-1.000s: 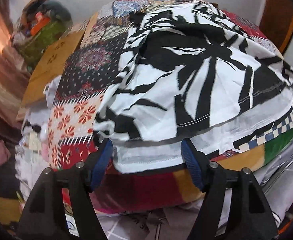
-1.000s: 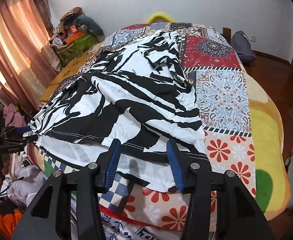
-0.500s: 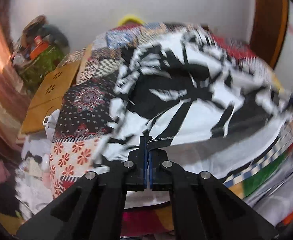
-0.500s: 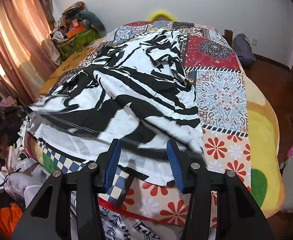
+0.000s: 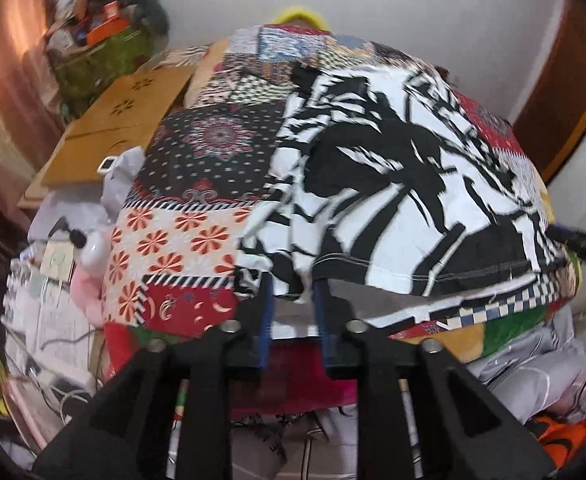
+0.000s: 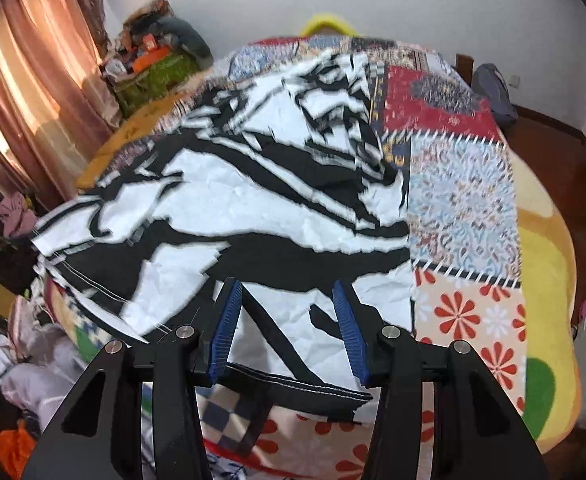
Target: Fold small clothes
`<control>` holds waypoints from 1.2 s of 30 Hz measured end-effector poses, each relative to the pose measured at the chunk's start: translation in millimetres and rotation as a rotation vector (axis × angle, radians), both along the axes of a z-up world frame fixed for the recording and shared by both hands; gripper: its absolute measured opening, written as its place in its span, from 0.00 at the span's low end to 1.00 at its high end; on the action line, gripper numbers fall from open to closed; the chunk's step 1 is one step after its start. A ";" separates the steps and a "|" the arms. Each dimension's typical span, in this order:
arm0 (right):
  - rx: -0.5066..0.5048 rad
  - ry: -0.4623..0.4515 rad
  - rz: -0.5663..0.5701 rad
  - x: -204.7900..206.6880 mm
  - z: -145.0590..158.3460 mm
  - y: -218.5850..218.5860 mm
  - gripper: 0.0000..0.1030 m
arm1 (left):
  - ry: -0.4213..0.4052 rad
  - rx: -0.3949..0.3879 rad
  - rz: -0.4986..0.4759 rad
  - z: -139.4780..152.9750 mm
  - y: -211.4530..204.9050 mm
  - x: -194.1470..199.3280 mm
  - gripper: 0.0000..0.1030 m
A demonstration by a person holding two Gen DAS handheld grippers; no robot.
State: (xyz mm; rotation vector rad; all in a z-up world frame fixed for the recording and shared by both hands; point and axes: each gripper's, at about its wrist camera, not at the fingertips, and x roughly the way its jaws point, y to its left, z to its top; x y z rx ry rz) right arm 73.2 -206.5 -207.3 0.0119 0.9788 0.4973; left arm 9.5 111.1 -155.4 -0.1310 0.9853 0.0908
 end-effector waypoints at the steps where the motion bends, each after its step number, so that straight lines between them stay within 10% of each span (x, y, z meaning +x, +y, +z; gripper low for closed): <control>1: -0.016 0.022 0.002 1.2 -6.8 1.5 0.43 | -0.007 -0.004 0.018 2.7 5.3 -0.8 0.30; 12: 0.004 -0.025 -0.040 4.4 9.8 -14.6 0.43 | -0.079 -0.076 0.133 31.6 50.6 25.6 0.49; 22: -0.025 0.051 -0.064 10.8 -20.2 -23.9 0.45 | 0.178 -0.061 0.096 -61.4 39.6 55.5 0.54; 29: -0.047 0.048 -0.085 0.0 -16.9 -40.7 0.46 | 0.153 -0.039 0.122 -66.8 50.6 31.7 0.65; 31: -0.047 0.051 -0.097 -1.0 -17.6 -45.2 0.46 | 0.147 -0.048 0.127 -66.1 51.8 29.6 0.63; 36: -0.001 0.088 -0.137 -3.0 -25.4 -60.3 0.46 | 0.126 -0.056 0.079 -62.0 33.5 29.5 0.20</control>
